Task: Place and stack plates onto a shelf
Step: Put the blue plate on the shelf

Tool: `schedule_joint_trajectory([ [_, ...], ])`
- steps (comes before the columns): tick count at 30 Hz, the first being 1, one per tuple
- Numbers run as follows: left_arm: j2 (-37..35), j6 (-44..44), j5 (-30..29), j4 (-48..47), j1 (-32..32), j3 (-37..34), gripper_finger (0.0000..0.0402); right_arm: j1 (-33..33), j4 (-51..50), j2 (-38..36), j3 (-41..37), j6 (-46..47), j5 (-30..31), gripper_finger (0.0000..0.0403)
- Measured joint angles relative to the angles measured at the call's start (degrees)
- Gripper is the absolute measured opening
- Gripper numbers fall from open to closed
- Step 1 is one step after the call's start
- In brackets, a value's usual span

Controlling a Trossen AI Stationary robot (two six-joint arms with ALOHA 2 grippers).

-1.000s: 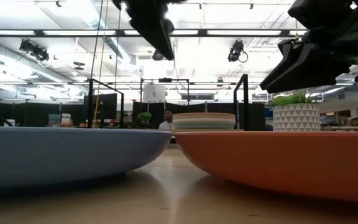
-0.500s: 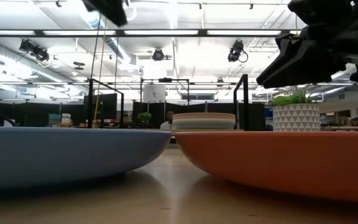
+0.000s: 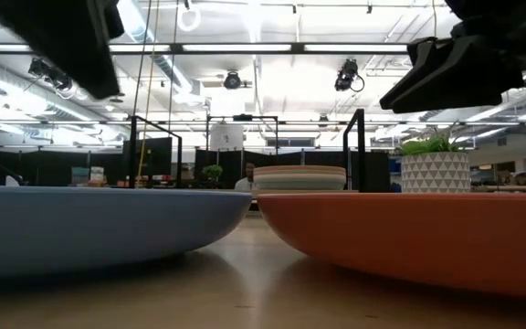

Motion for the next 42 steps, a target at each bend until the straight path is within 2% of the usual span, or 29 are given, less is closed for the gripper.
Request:
schedule_joint_trajectory([
  [18, 5.4, 4.7, -1.9, -0.5, -3.1, 0.0, 0.0144, 0.8, 1.0, 0.0, 0.0, -1.1, -0.1, 0.0120],
  [22, 6.6, 6.0, -0.7, -0.7, -3.1, 0.0, 0.0136, 0.8, 1.8, 0.0, 0.0, -1.4, -1.6, 0.0120],
  [27, 6.9, 6.6, -0.2, -1.2, -2.9, 0.0, 0.0105, 0.8, 2.6, 0.0, 0.0, -1.8, -1.7, 0.0120],
  [34, 6.7, 7.0, 0.6, -1.8, -2.9, 0.1, 0.0015, 0.8, 2.5, 0.0, 0.0, -1.8, -3.0, 0.0120],
  [42, 5.8, 6.9, 0.2, -2.8, -2.5, 0.1, 0.0015, 0.8, 2.9, 0.0, 0.0, -1.8, -3.0, 0.0120],
])
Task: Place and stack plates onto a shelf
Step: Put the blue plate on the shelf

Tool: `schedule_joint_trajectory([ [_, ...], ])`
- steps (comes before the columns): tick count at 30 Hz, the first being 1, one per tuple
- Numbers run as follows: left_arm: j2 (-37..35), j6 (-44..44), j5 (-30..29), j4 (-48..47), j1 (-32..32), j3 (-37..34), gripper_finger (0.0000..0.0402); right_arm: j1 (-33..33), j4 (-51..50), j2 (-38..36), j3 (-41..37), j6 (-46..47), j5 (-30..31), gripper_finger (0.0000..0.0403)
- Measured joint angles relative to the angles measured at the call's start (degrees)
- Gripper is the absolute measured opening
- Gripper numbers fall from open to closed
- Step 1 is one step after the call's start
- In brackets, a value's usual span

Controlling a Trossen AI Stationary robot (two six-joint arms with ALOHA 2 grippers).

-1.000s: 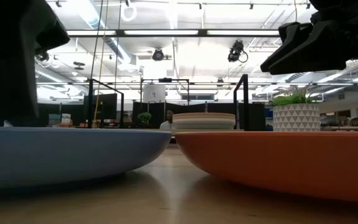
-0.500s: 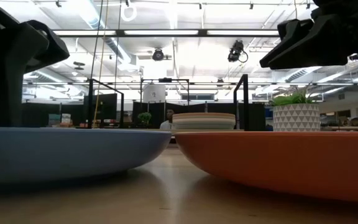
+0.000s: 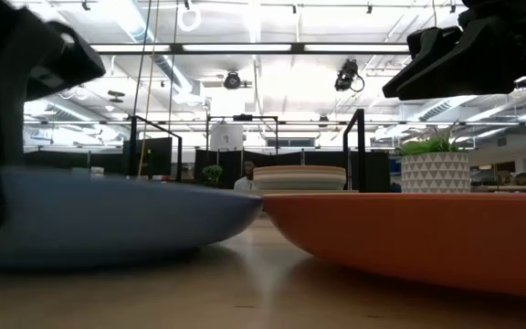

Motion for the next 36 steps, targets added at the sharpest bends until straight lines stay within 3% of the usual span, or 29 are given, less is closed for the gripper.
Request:
schedule_joint_trajectory([
  [16, -7.5, 7.2, -9.0, -4.5, 3.0, -0.1, 0.0014, 0.0, -0.1, 0.0, 0.0, 0.3, -1.3, 0.0120],
  [25, -7.6, 11.5, -9.2, -6.3, 5.5, -0.1, 0.0014, 0.0, -0.1, 0.0, 0.0, 0.8, -1.7, 0.0120],
  [36, -13.6, 15.8, -13.0, -10.0, 7.2, -0.1, 0.0013, 0.0, -0.1, 0.0, 0.0, 1.6, -2.5, 0.0120],
])
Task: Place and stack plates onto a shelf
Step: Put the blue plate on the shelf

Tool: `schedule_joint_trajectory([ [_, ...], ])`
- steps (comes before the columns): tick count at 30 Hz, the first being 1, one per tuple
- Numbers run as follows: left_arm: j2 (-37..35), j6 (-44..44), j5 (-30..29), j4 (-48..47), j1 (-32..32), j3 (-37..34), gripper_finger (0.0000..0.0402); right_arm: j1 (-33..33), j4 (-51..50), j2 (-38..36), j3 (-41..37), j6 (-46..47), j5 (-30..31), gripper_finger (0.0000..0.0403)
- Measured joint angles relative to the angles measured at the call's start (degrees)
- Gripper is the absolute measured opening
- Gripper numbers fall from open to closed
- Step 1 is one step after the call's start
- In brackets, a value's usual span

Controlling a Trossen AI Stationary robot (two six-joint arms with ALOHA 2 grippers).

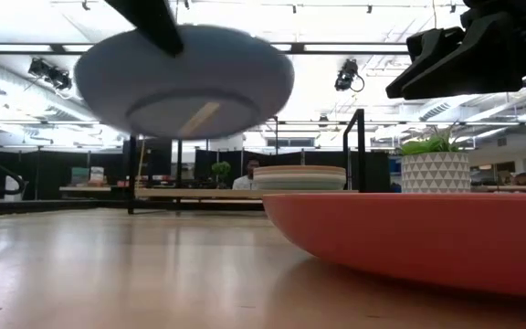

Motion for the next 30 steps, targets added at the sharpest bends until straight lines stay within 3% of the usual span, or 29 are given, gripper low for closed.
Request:
schedule_joint_trajectory([
  [13, -2.6, 11.6, -3.2, -3.9, 7.5, 0.0, 0.0013, 0.0, -0.2, 0.0, 0.0, 1.0, -0.2, 0.0120],
  [24, -2.6, 23.3, -2.5, -3.7, 15.6, 0.0, 0.0013, 0.0, -0.4, 0.0, 0.0, 3.1, -0.3, 0.0120],
  [30, -2.6, 31.4, 1.2, -1.3, 21.3, 0.0, 0.0013, 0.0, -0.4, 0.0, 0.0, 4.1, -0.6, 0.0120],
])
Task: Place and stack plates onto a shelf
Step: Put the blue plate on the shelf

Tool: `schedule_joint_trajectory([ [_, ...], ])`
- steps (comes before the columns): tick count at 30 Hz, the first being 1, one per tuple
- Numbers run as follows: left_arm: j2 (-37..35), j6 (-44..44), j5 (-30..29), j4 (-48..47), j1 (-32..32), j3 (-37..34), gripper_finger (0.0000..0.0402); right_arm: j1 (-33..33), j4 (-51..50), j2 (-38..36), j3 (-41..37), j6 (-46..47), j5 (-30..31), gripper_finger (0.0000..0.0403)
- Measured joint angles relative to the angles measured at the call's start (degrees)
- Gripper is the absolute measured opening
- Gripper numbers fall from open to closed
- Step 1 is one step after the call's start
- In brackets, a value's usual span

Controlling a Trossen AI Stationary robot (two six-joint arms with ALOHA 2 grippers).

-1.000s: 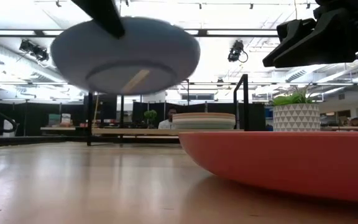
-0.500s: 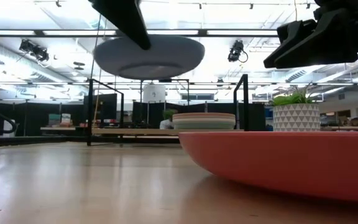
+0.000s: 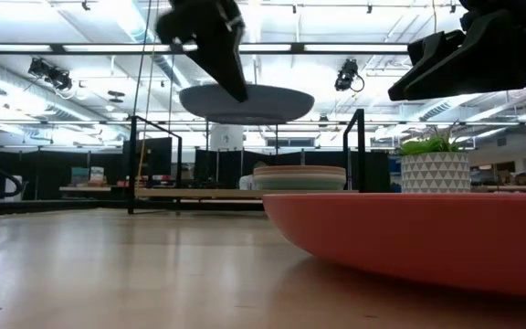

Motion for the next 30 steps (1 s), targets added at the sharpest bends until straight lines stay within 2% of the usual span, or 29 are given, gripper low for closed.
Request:
schedule_joint_trajectory([
  [8, -0.4, 6.7, 4.0, 1.7, 9.0, -2.0, 0.0013, 0.0, 0.0, 0.0, 0.0, 0.2, 0.0, 0.0120],
  [13, -3.5, 10.4, 6.8, 8.6, 15.7, -9.7, 0.0014, 0.0, -0.4, 0.0, 0.0, -0.3, 0.5, 0.0120],
  [18, -9.6, 15.0, 8.4, 17.3, 21.3, -17.2, 0.0014, 0.0, -1.2, 0.0, 0.0, -0.9, 1.5, 0.0120],
  [22, -15.0, 17.0, 13.9, 25.8, 24.1, -23.2, 0.0014, -0.2, -0.9, 0.0, 0.0, -0.9, 2.3, 0.0120],
  [24, -16.8, 16.8, 16.4, 26.9, 25.4, -26.0, 0.0014, -0.4, -0.4, 0.0, 0.0, -1.1, 2.6, 0.0120],
  [30, -18.8, 13.6, 17.4, 26.6, 27.5, -31.8, 0.0015, -1.4, 0.5, 0.0, 0.0, -2.6, 5.2, 0.0120],
])
